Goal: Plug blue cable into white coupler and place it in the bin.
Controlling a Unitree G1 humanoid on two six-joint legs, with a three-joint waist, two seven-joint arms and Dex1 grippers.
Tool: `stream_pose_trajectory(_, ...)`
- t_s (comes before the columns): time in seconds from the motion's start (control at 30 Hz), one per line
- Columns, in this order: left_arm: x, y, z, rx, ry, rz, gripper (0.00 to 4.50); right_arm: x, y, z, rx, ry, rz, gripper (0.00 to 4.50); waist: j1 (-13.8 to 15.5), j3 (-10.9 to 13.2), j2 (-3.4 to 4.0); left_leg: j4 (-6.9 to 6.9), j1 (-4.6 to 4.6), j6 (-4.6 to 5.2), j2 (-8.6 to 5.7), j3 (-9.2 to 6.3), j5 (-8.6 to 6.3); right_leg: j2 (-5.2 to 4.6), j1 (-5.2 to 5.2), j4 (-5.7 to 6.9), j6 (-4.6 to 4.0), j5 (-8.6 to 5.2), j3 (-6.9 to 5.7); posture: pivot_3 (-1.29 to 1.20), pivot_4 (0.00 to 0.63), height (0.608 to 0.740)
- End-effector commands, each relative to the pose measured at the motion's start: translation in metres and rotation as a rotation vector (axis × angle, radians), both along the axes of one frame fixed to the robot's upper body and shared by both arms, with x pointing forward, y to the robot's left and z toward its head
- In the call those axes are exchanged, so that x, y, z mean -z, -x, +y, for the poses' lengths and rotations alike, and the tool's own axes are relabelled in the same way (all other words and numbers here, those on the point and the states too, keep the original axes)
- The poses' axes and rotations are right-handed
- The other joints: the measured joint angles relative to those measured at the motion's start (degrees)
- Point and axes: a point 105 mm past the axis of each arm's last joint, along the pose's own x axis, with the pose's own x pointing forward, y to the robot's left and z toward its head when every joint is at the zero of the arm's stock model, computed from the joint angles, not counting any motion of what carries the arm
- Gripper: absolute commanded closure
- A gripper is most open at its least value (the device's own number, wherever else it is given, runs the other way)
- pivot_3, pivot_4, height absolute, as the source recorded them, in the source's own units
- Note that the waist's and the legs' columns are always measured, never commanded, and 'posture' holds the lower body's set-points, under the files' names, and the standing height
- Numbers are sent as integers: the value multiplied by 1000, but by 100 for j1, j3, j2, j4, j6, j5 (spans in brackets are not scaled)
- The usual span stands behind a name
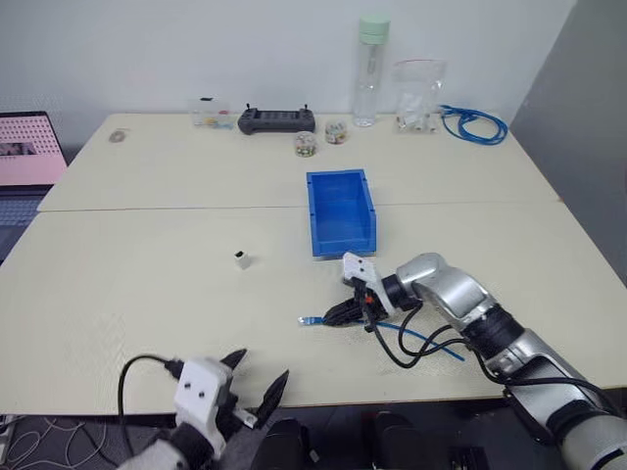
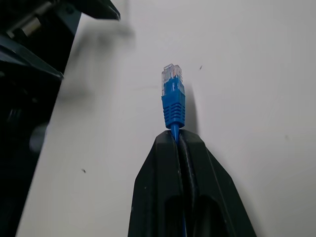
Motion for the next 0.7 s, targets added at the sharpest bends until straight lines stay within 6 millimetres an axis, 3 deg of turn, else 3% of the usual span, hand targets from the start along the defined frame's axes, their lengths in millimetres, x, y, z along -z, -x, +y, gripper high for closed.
stream_pose_trajectory(0.03,-16,1,-2,-37,-9,-79,0,-8,-3,7,-78,1,-55,4483,-26,4,1,-1,0,0,1,-2,0,2,-1,4,-2,-1,-1,0,150,740)
stream_pose_trajectory(0.2,-10,2,-4,9,-10,-61,0,4,-3,-1,-54,18,-49,3439,-59,4,2,-1,1,0,1,-6,0,4,-1,8,-3,-8,-7,0,150,740)
stream_pose_trajectory(0.43,-25,-31,5,226,-112,-137,0,-22,0,-29,76,-57,-68,1570,2,6,5,6,0,-1,-2,-31,1,5,2,22,3,-14,-32,0,150,740)
stream_pose_trajectory(0.6,-29,-61,0,599,-284,-201,0,-63,31,-52,225,-180,-49,203,18,12,15,4,-16,-3,-4,-62,1,2,2,23,-31,-2,-79,0,150,740)
stream_pose_trajectory(0.7,-21,-66,-4,790,-324,-177,0,-75,53,-60,265,-203,-31,29,-8,13,19,-2,-19,-4,-1,-82,1,5,3,25,-41,-7,-87,0,150,740)
